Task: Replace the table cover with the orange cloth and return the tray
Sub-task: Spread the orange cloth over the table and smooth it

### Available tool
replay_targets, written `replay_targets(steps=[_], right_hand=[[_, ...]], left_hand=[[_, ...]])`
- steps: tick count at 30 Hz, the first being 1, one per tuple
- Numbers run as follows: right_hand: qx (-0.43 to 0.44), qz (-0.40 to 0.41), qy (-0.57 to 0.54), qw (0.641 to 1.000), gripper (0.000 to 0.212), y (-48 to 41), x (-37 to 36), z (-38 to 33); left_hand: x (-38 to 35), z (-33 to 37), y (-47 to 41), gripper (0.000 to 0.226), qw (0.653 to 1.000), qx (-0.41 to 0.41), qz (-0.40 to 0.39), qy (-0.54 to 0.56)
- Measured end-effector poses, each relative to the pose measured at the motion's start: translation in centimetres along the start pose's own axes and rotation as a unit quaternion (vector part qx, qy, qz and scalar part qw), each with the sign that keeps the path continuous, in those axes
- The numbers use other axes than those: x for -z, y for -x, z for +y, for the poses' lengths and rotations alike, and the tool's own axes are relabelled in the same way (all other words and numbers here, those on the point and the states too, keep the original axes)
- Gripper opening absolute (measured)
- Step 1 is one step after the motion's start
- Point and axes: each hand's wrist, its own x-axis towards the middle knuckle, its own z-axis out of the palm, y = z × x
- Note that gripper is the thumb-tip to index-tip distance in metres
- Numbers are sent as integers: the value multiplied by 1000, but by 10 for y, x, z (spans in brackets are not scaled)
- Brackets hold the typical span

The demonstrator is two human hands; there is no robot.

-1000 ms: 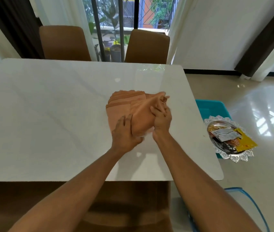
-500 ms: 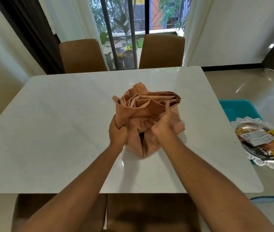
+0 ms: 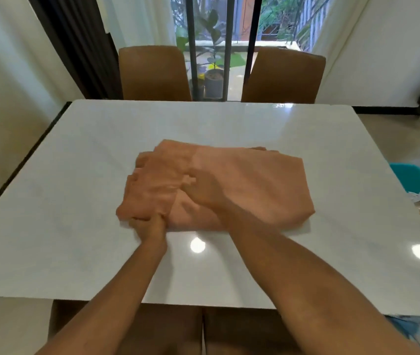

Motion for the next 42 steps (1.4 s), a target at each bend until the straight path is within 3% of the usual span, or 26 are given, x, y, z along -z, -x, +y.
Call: replay_targets(steps=[3,6,8,10,12,14,20,22,25,26,28,30,32,34,37,40,42], right_hand=[[-22,90,146,985,55,68,23,-29],[-81,109,217,967,53,93,37,10],[-121,93,267,952,56,92,53,26],[-158,26,280,947,62,94,67,47],[-184,-21,249,951,69,101,76,69],[-212,-12,232,949,76,118,75,78],[-318,82,179,927,80,152,46,61],[-367,84,133,917,83,159,35,45],[-409,77,64,907,87,164,16,14],[-419,67,32,905,87,161,12,3],[-441,52,-55,894,81,157,11,-13],[-420,109,-76,898,71,159,20,-17],[-359,208,2,910,59,171,43,-7],[-325,273,62,903,48,182,72,22],[-383,288,84,874,49,200,119,85],[-435,266,50,859,55,230,148,137],[-411,259,1,874,54,242,153,152]], left_hand=[[22,-12,-11,84,985,-37,70,-155],[12,-12,-4,79,928,-153,75,-330],[9,-25,-7,72,843,-320,14,-432],[-1,-34,-7,69,725,-439,-107,-520],[-11,-34,4,70,661,-404,-214,-595],[-19,-41,8,72,642,-343,-252,-638],[-40,-51,-22,67,550,-423,-317,-647],[-67,-27,-46,74,490,-424,-364,-669],[-126,0,-67,71,455,-410,-393,-686],[-143,1,-64,65,449,-425,-375,-691],[-172,-5,-46,56,469,-452,-337,-680],[-190,-20,-22,43,529,-513,-337,-586],[-194,-35,10,31,611,-537,-382,-438],[-188,-48,46,19,647,-536,-399,-367],[-175,-70,93,18,667,-505,-414,-358],[-168,-87,131,36,647,-466,-440,-413],[-168,-91,145,55,631,-441,-451,-452]])
